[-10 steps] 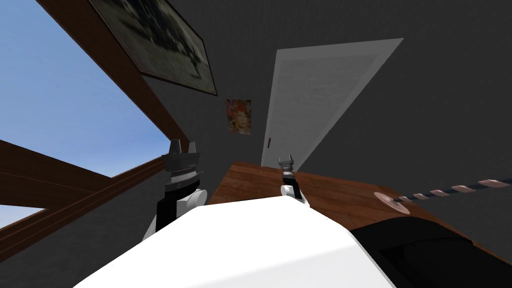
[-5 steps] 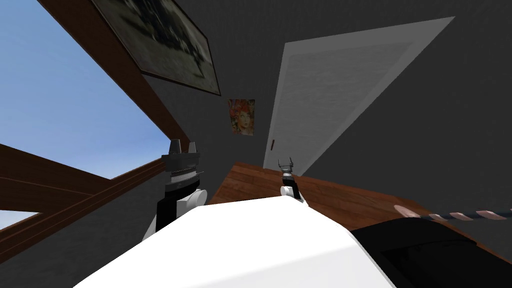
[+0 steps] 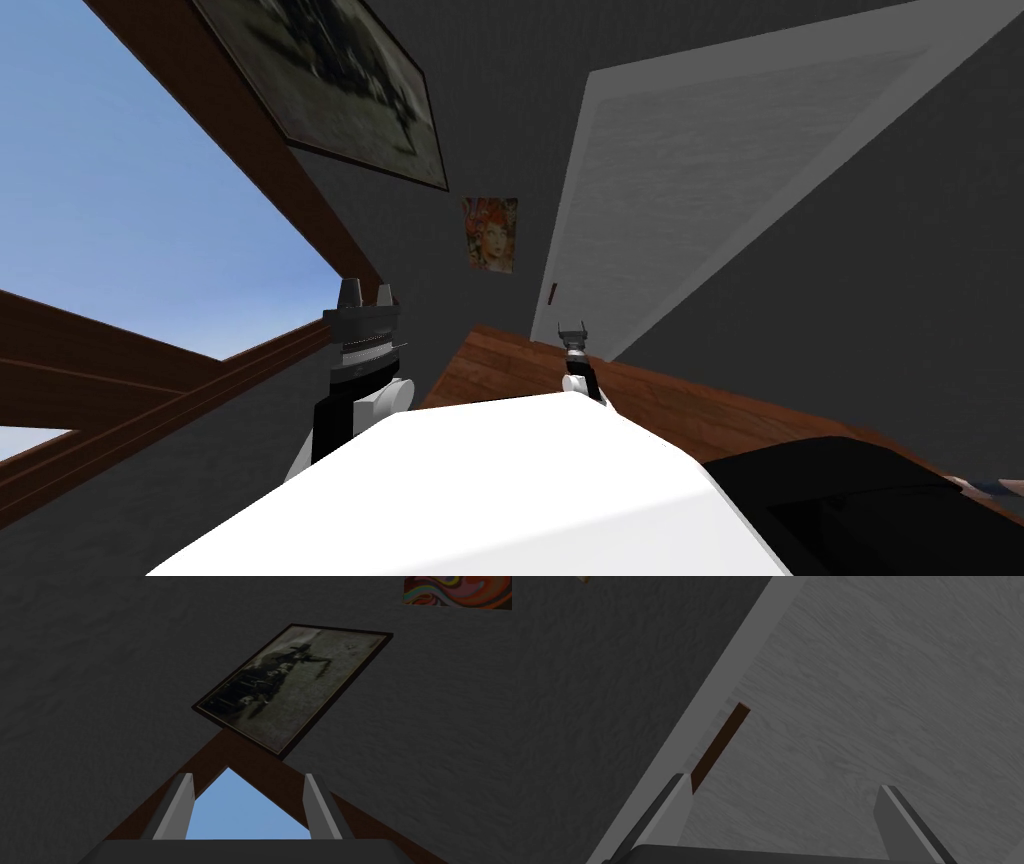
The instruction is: Pull the door open
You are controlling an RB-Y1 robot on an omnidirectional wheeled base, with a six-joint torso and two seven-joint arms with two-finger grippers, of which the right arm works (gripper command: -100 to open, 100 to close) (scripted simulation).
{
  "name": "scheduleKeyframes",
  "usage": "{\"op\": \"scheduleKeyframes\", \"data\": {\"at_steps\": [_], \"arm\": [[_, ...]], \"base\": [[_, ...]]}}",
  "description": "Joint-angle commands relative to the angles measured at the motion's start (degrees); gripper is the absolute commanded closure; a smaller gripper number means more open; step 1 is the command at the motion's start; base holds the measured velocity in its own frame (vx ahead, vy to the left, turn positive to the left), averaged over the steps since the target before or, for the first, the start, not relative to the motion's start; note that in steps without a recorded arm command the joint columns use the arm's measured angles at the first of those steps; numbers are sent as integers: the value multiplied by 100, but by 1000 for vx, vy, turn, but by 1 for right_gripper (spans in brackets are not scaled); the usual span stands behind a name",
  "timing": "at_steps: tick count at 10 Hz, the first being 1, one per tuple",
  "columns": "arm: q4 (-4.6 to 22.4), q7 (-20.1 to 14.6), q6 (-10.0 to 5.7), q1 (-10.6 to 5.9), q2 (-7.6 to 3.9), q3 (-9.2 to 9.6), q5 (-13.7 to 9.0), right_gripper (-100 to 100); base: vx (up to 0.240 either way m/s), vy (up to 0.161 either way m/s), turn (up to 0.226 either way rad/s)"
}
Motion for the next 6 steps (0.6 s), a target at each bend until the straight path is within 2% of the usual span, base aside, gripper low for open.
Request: {"op": "scheduleKeyframes", "data": {"at_steps": [1,6], "arm": [[246,-251,-78,-61,-47,7,-139,-100],[1008,-948,-321,-247,-186,42,-538,-100]], "base": [[104,-15,100],[98,-13,94]]}}
